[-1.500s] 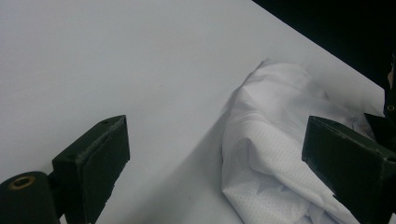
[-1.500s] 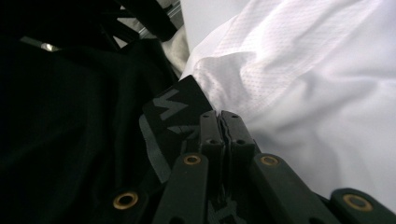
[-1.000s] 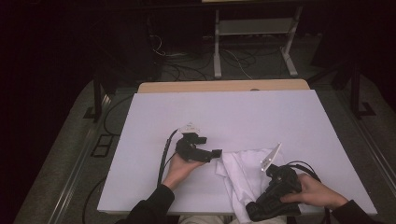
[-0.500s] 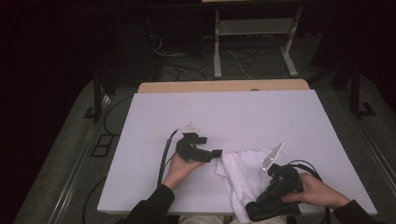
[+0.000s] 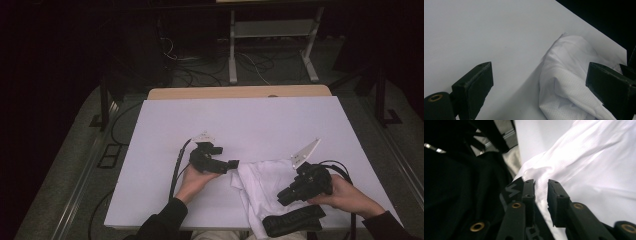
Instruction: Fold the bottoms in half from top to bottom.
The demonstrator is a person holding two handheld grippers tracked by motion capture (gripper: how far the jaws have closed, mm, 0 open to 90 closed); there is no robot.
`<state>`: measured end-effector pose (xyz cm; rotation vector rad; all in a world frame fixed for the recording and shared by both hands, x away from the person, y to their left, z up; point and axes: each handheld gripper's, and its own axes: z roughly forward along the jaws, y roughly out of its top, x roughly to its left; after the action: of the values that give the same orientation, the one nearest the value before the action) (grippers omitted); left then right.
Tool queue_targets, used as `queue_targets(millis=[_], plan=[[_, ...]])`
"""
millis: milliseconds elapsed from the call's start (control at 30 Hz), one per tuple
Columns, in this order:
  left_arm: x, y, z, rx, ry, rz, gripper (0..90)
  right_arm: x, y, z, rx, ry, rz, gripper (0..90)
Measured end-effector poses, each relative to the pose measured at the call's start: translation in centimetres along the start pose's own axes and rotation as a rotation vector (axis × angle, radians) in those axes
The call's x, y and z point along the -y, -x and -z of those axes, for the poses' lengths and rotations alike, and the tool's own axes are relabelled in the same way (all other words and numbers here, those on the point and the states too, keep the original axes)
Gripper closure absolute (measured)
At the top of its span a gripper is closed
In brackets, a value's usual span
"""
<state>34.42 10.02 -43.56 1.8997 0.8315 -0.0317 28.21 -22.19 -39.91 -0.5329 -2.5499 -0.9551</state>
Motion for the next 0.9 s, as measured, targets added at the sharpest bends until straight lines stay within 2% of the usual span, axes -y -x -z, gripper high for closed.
queue_targets(millis=[133, 267, 433, 667, 767, 900], plan=[[0.0, 0.0, -0.1, 0.002, 0.004, 0.005, 6.9, -0.2, 0.4, 1.0, 0.052, 0.044, -0.008, 63.2], [0.0, 0.0, -0.1, 0.003, 0.006, 0.007, 6.9, -0.4, 0.8, 2.2, 0.096, 0.091, -0.017, 50.0], [-0.1, 0.0, -0.2, 0.009, 0.011, 0.015, 6.9, -0.4, 1.7, 3.7, 0.143, 0.160, -0.035, 39.0], [-0.1, 0.0, -0.5, 0.015, 0.010, 0.025, 6.9, 0.3, 4.1, 5.2, 0.217, 0.224, -0.118, 24.0], [0.0, -0.1, -0.6, 0.018, 0.009, 0.026, 6.9, 0.8, 5.1, 5.6, 0.268, 0.246, -0.148, 18.5], [0.0, -0.1, -0.8, 0.019, 0.009, 0.034, 6.9, 1.5, 6.3, 6.1, 0.288, 0.272, -0.176, 13.9]])
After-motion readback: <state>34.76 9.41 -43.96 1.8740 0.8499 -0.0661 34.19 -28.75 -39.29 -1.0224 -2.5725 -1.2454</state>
